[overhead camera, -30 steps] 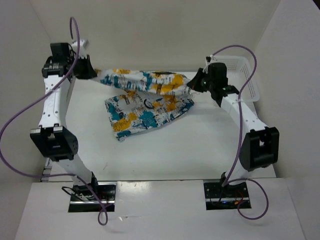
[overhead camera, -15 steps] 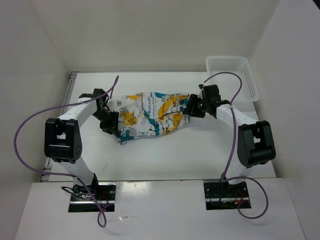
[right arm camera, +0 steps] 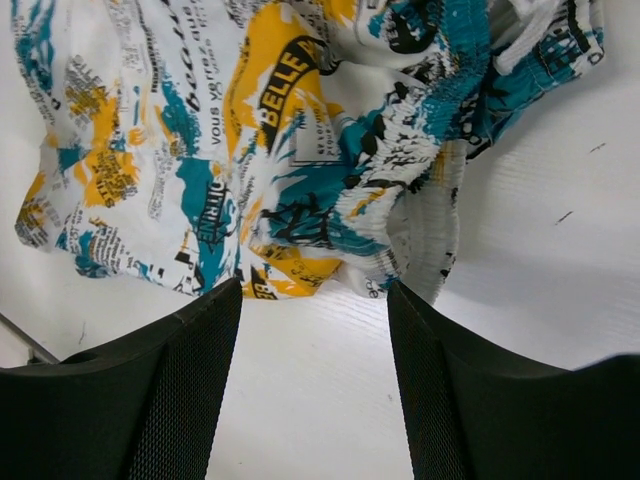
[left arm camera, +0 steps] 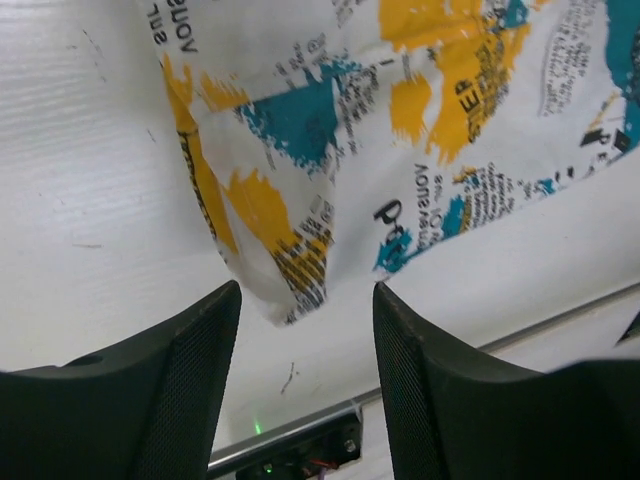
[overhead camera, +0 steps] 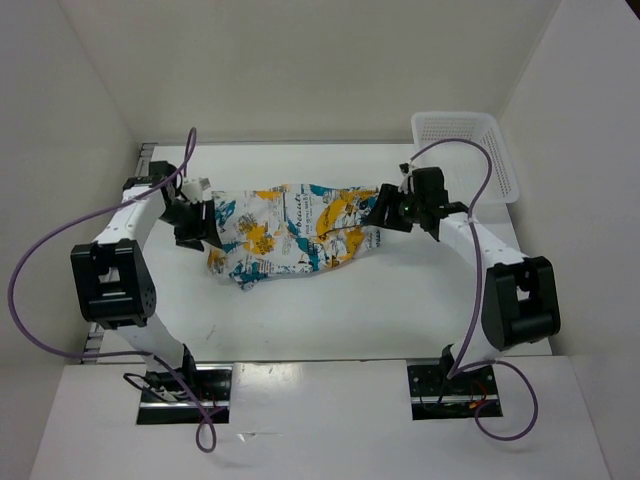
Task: Fold and stack the shorts
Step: Fold the shorts
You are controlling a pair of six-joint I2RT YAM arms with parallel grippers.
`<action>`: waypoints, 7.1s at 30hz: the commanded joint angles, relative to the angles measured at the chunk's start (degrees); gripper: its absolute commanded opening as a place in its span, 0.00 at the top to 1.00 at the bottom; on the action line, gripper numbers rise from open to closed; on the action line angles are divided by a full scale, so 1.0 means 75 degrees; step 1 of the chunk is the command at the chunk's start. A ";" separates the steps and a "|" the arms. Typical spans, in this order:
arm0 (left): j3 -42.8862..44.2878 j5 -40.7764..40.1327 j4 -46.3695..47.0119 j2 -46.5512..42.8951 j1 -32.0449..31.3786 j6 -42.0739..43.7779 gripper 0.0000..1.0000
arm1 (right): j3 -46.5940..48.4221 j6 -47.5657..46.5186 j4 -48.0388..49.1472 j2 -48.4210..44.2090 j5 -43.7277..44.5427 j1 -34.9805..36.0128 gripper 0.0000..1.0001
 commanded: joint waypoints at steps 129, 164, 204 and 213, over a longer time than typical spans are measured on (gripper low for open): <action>1.3456 -0.1079 0.2767 0.6743 -0.0406 0.0034 1.00 | 0.6920 -0.0933 0.1412 0.3192 0.2314 0.0814 1.00; 0.3239 0.1055 -0.1169 0.1376 -0.1741 0.0034 1.00 | 0.2622 -0.0077 0.0651 0.2410 0.1644 -0.0852 1.00; -0.0480 0.0701 -0.2634 0.0251 -0.2422 0.0034 0.51 | -0.0472 0.2112 0.0603 -0.0333 0.1223 -0.0993 0.18; 0.0553 -0.1229 0.1170 0.0064 -0.0970 0.0034 0.38 | -0.0146 0.3332 0.1072 0.1189 0.2135 -0.0149 0.10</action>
